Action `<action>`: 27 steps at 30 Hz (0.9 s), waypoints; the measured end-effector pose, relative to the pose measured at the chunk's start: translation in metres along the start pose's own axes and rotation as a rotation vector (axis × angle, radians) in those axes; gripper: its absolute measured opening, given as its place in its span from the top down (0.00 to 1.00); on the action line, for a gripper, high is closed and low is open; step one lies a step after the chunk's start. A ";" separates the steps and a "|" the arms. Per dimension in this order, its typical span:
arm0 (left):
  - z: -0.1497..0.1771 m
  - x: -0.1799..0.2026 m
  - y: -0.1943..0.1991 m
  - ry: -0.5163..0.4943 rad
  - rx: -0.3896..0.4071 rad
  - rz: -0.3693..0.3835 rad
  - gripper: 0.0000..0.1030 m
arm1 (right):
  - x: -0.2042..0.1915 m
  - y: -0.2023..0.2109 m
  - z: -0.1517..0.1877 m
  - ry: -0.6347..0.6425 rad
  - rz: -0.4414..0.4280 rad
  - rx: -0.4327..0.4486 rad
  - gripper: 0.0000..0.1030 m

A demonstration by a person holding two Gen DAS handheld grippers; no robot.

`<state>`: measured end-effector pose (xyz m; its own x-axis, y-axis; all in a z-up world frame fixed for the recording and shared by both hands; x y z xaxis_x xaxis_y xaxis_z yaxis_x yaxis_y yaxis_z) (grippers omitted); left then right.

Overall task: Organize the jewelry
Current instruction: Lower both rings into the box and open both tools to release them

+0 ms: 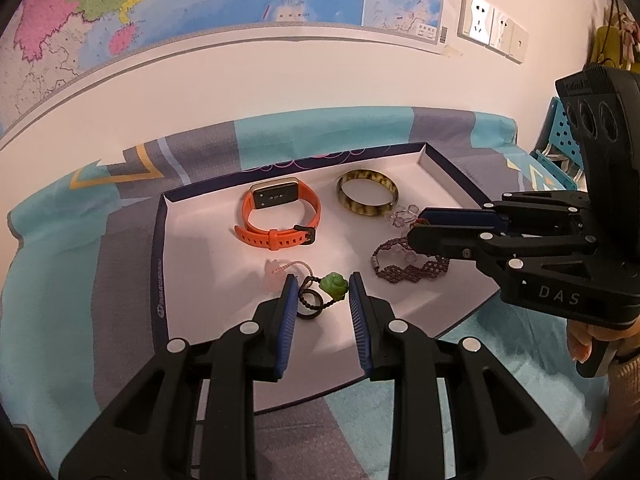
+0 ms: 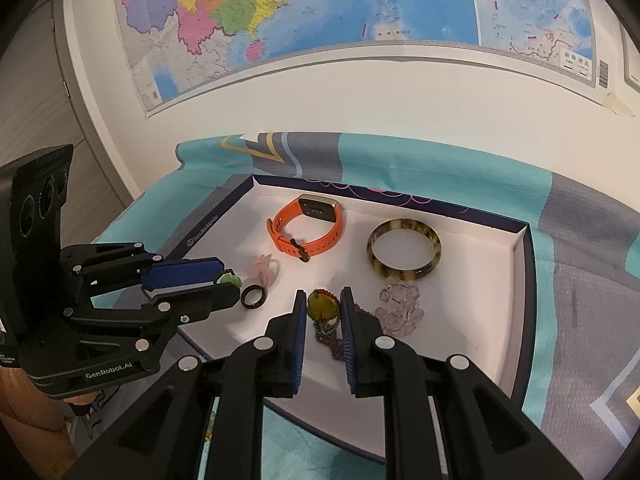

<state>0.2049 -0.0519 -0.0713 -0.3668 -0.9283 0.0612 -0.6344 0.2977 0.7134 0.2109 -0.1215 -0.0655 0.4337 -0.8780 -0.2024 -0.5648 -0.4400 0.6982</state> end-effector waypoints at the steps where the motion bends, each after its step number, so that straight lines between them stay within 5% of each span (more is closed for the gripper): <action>1: 0.000 0.000 -0.001 0.001 -0.001 -0.002 0.74 | 0.001 -0.002 0.000 0.001 0.003 -0.003 0.86; 27: -0.001 -0.009 -0.027 0.016 -0.050 -0.037 0.74 | 0.008 -0.028 -0.001 -0.003 0.031 -0.054 0.86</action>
Point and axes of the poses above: each gripper's, at about its wrist camera, not at the fingertips, and y roughly against the way its jaws point, x to its right, z to its underside, the point moved 10 cm from there along -y, roughly the way its jaws point, and after that the axes turned 2 degrees about z, right-handed, at the moved point
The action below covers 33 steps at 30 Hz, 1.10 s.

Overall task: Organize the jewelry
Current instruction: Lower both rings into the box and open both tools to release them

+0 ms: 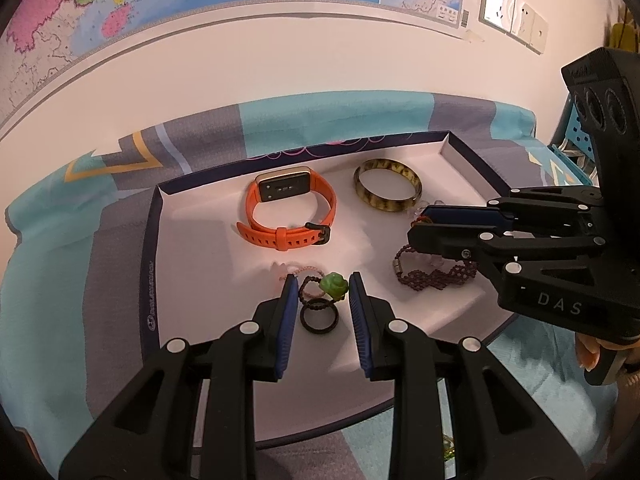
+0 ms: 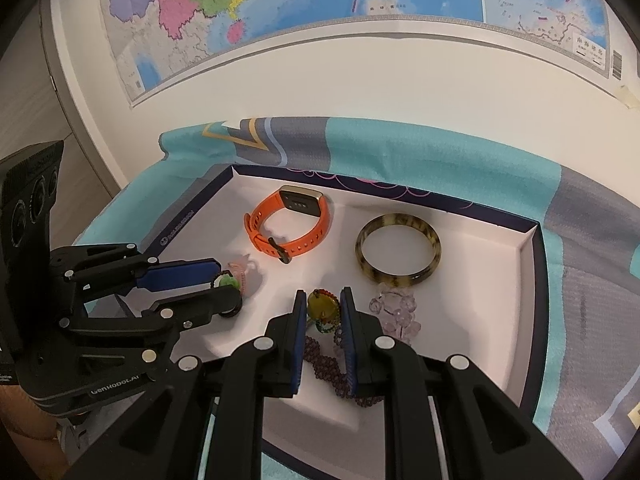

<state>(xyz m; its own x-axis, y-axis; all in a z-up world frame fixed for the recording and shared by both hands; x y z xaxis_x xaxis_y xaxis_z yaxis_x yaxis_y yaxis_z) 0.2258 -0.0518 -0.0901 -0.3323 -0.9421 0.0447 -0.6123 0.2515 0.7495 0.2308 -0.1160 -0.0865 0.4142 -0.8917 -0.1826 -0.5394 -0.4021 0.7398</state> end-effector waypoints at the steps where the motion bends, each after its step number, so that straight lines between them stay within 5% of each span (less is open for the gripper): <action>1: 0.000 0.000 -0.001 0.001 -0.003 -0.001 0.74 | 0.000 -0.001 0.000 -0.001 0.000 -0.002 0.86; 27: 0.001 0.001 -0.017 -0.008 -0.041 -0.008 0.73 | 0.013 -0.012 -0.001 -0.042 0.034 -0.015 0.84; 33: -0.002 0.002 0.001 -0.012 0.002 0.001 0.67 | 0.015 0.008 -0.002 -0.063 0.018 0.028 0.77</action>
Point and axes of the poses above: each gripper's, at about its wrist camera, not at the fingertips, and y roughly against the way its jaws point, x to its right, z to its underside, the point moved 10 cm from there along -y, roughly the way its jaws point, and after that the axes turned 2 degrees about z, right-handed, at the moved point
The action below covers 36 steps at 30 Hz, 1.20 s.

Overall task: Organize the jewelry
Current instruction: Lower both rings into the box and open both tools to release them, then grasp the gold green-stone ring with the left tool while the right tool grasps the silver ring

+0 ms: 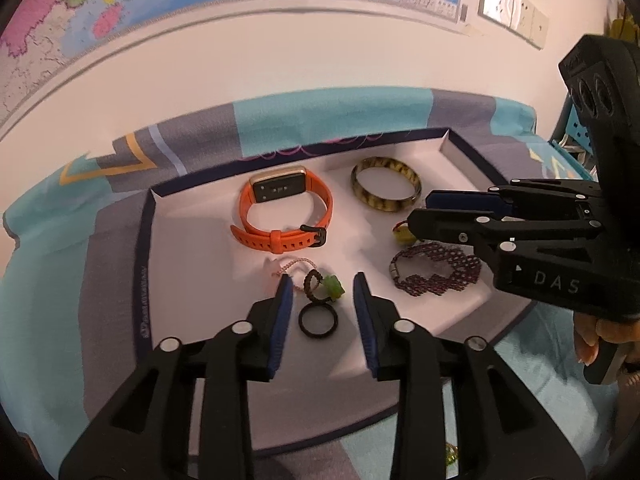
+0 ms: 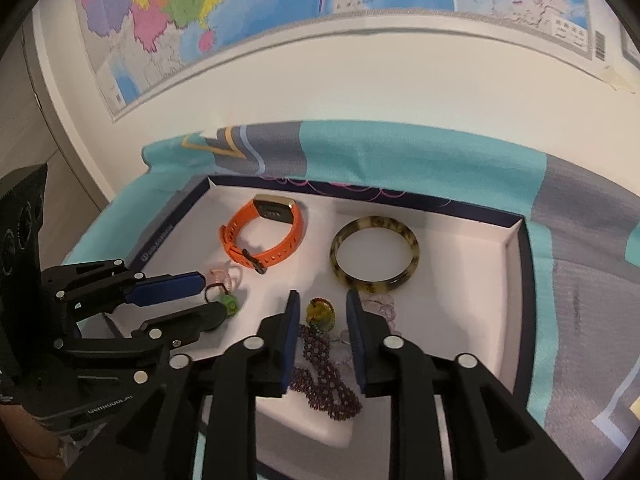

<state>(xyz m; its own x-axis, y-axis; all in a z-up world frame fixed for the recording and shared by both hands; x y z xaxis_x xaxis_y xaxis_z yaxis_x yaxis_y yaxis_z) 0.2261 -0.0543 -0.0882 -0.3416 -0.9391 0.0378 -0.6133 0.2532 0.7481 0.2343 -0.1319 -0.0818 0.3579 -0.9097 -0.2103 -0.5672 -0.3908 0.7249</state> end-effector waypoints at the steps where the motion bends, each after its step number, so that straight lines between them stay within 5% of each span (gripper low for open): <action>1: 0.000 0.000 0.005 -0.004 0.012 -0.004 0.67 | -0.001 0.004 0.000 0.001 -0.004 0.006 0.76; 13: 0.022 0.015 0.073 -0.063 0.124 0.052 0.62 | -0.036 0.065 0.036 0.065 -0.091 0.060 0.64; 25: 0.091 0.037 0.069 -0.118 0.016 0.089 0.55 | -0.054 0.057 0.116 0.095 -0.097 -0.076 0.60; 36: 0.106 0.041 0.069 -0.098 -0.002 0.099 0.52 | -0.069 0.055 0.124 0.180 -0.029 -0.079 0.66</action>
Point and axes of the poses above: each gripper's, at about its wrist camera, not at the fingertips, and y roughly against the way its jaws point, x to its right, z to its underside, the point moved 10 cm from there along -y, roughly the way its jaws point, and after that the axes turned 2 degrees about z, right-handed, at the moved point
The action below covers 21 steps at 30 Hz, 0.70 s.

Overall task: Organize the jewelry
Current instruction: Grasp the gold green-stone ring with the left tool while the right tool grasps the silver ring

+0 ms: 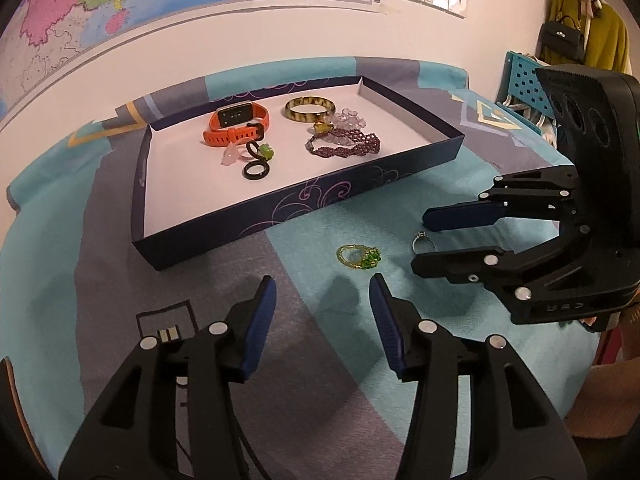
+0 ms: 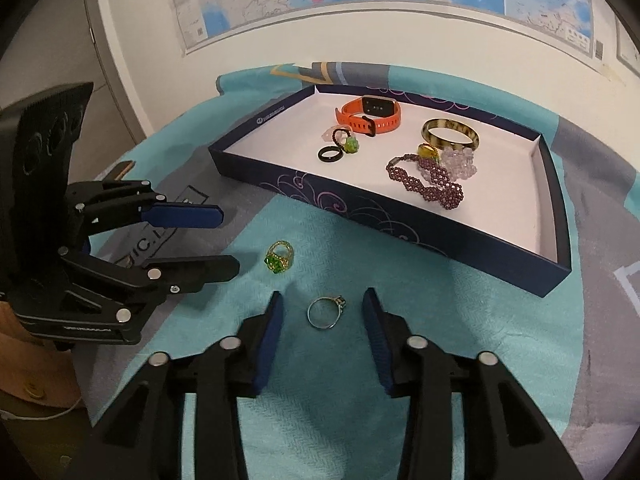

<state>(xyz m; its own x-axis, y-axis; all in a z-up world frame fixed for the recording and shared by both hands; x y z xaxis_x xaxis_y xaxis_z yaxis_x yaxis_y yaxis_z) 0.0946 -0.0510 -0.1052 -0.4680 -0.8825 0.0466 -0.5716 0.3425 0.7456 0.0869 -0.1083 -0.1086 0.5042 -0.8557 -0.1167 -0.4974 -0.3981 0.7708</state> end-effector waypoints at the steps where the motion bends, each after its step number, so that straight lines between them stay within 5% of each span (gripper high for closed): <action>1: 0.000 0.000 0.000 0.001 0.000 -0.002 0.50 | 0.000 -0.001 0.000 0.008 0.011 -0.002 0.68; 5: -0.003 0.002 -0.002 0.005 0.004 0.007 0.48 | -0.001 -0.002 0.001 0.042 0.043 -0.004 0.83; 15: -0.009 0.013 -0.018 -0.009 -0.030 0.029 0.49 | 0.009 0.005 0.001 -0.044 -0.003 0.022 0.83; 21: -0.015 0.013 -0.028 0.012 -0.045 0.027 0.60 | 0.012 0.006 0.001 -0.071 -0.014 0.034 0.83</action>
<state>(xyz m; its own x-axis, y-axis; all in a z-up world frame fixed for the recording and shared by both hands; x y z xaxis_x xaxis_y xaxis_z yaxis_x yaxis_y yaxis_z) 0.1141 -0.0771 -0.1151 -0.4747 -0.8769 0.0751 -0.5276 0.3518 0.7732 0.0895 -0.1217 -0.1056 0.4604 -0.8708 -0.1726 -0.5151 -0.4204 0.7469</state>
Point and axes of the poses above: each gripper's, at about its wrist camera, not at the fingertips, and y roughly against the way its jaws point, x to its right, z to its underside, the point moved 10 cm from there along -y, roughly the way its jaws point, and after that the axes turned 2 degrees about z, right-handed, at the moved point
